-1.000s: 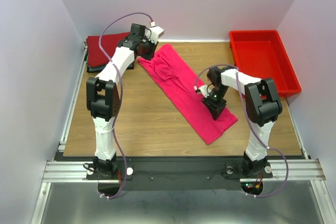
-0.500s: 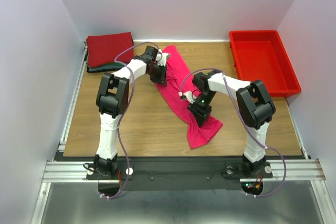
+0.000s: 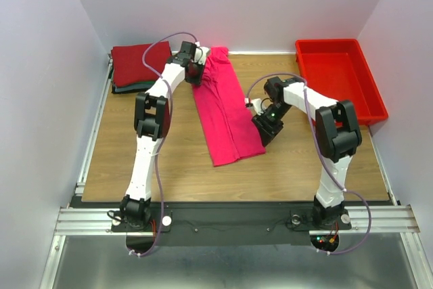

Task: Fold and stack the t-shirts
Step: Fold the tshirt

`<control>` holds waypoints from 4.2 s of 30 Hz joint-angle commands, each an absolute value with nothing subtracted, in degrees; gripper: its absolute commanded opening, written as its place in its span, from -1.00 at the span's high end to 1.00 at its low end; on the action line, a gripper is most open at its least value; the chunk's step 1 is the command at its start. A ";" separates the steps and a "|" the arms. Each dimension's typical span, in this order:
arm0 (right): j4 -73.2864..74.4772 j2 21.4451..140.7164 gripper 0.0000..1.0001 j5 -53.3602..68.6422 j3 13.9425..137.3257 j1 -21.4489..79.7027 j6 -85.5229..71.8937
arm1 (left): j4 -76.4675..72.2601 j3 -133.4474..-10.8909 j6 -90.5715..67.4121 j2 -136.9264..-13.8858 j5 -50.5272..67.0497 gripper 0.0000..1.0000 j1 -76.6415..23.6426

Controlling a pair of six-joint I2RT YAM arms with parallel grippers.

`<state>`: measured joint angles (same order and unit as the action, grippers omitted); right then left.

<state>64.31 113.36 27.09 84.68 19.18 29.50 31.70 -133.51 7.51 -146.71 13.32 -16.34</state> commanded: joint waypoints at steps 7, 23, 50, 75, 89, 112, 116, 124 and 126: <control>56.52 120.32 0.13 27.78 86.75 24.26 24.53 | 29.62 -128.94 17.05 -134.22 15.64 0.49 -15.21; 55.90 115.75 0.32 31.46 73.74 37.26 24.44 | 20.65 -91.51 21.01 -101.62 24.43 0.48 -11.16; 44.12 114.53 0.35 23.73 78.41 37.18 19.60 | 14.15 -56.08 24.78 -77.00 27.69 0.21 -15.03; 40.34 80.77 -0.29 24.35 55.91 42.89 40.24 | 32.61 -38.06 63.90 -48.33 33.40 -0.25 -30.91; 22.24 80.85 -0.21 17.23 43.15 50.71 45.00 | 13.63 -28.84 44.21 -56.24 15.40 -0.10 -64.33; 15.38 73.12 -0.20 19.94 35.33 50.80 49.13 | 6.86 -23.99 43.94 -62.49 7.91 -0.06 -64.42; 13.11 74.79 -0.20 20.13 33.75 50.80 50.45 | 6.68 -23.73 43.77 -62.14 8.52 -0.06 -63.37; 12.66 81.46 0.24 18.38 34.01 50.80 50.36 | 6.50 -23.47 43.94 -61.61 9.67 -0.08 -61.70; 12.66 82.00 0.52 17.67 34.01 50.80 49.75 | 6.50 -23.29 44.56 -61.70 9.84 -0.08 -61.44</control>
<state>12.56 79.00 19.86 34.87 50.61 49.39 7.46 -24.25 44.14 -62.85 8.75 -62.04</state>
